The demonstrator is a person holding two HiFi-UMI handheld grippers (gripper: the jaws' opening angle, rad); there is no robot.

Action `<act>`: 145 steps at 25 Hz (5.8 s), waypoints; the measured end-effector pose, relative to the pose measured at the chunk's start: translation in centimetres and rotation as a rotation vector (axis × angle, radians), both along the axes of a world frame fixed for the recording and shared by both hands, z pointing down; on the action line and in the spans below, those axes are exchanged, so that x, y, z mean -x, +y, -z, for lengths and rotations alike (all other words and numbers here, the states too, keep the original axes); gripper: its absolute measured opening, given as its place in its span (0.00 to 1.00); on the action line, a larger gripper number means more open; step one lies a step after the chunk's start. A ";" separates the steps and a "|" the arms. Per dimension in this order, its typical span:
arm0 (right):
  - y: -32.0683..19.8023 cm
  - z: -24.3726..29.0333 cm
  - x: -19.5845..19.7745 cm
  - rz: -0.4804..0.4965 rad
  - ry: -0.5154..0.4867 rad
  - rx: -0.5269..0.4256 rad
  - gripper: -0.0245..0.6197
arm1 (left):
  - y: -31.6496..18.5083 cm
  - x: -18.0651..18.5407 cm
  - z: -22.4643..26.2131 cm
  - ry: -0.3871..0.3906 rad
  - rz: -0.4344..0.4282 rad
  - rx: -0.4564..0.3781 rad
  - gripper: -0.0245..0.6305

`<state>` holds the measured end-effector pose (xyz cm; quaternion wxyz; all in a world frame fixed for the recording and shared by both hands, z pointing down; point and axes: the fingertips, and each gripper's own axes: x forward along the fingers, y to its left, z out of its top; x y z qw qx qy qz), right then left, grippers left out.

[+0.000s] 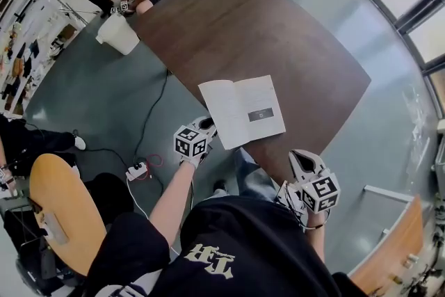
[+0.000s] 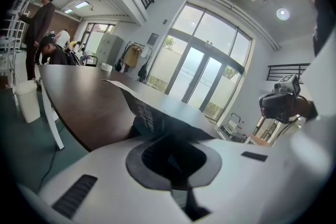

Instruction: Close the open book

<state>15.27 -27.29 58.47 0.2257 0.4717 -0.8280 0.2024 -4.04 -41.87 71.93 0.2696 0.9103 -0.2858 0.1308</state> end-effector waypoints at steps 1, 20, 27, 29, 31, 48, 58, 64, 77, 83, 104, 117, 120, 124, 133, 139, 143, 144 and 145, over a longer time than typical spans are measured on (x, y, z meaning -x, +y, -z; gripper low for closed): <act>0.1 0.0 -0.2 -0.006 0.001 0.000 0.02 | -0.1 -0.3 0.1 0.000 -0.005 -0.002 0.05; 0.1 -0.4 -2.8 -0.096 -0.009 0.001 0.02 | -1.9 -4.8 1.0 0.006 -0.105 -0.019 0.05; 0.4 -0.5 -4.0 -0.131 -0.008 0.006 0.02 | -2.0 -6.8 1.1 0.011 -0.142 -0.020 0.05; 0.4 -0.7 -4.3 -0.138 -0.007 0.009 0.02 | -2.1 -7.2 1.0 0.013 -0.150 -0.019 0.05; 0.4 -0.8 -4.5 -0.146 -0.006 0.014 0.02 | -2.2 -7.6 1.0 0.013 -0.159 -0.017 0.05; 0.1 -1.7 -6.4 -0.204 -0.013 0.035 0.02 | -2.6 -11.0 -0.4 -0.004 -0.243 0.009 0.05; -0.3 -2.3 -7.2 -0.233 -0.016 0.055 0.02 | -3.0 -13.5 -2.1 -0.034 -0.300 0.043 0.05; -1.4 -2.9 -7.5 -0.235 -0.025 0.068 0.02 | -3.4 -14.7 -3.7 -0.097 -0.331 0.084 0.05; -7.8 -6.8 -5.0 -0.069 0.013 0.126 0.02 | -3.6 -16.4 -7.7 -0.317 -0.359 0.192 0.05; -12.6 -14.2 -1.6 0.104 0.036 0.251 0.02 | -3.8 -16.7 -8.4 -0.365 -0.408 0.216 0.05; -16.0 -22.2 0.2 0.111 -0.158 0.462 0.02 | -4.3 -15.4 -8.4 -0.310 -0.362 0.220 0.04; -16.0 -22.2 0.2 0.135 -0.180 0.473 0.02 | -3.0 -9.6 -8.8 -0.276 -0.210 0.321 0.04; -16.1 -22.2 0.3 0.138 -0.183 0.475 0.02 | -3.2 -9.6 -8.9 -0.314 -0.244 0.349 0.04; -16.1 -22.2 0.3 0.139 -0.185 0.475 0.02 | -3.2 -9.6 -8.9 -0.357 -0.291 0.390 0.04; -16.0 -22.1 0.3 0.139 -0.185 0.471 0.02 | -3.4 -11.8 -8.9 -0.445 -0.311 0.384 0.04; -16.2 -22.1 0.3 0.136 -0.174 0.461 0.02 | -3.9 -11.7 -9.2 -0.403 -0.260 0.470 0.04; -16.2 -22.3 0.1 0.122 -0.161 0.452 0.02 | -4.1 -11.7 -9.4 -0.352 -0.224 0.514 0.04; -16.2 -22.2 0.2 0.109 -0.164 0.452 0.02 | -4.1 -11.6 -9.4 -0.322 -0.218 0.517 0.04; -16.2 -21.9 0.2 0.095 -0.172 0.452 0.02 | -4.0 -11.5 -9.3 -0.291 -0.215 0.515 0.04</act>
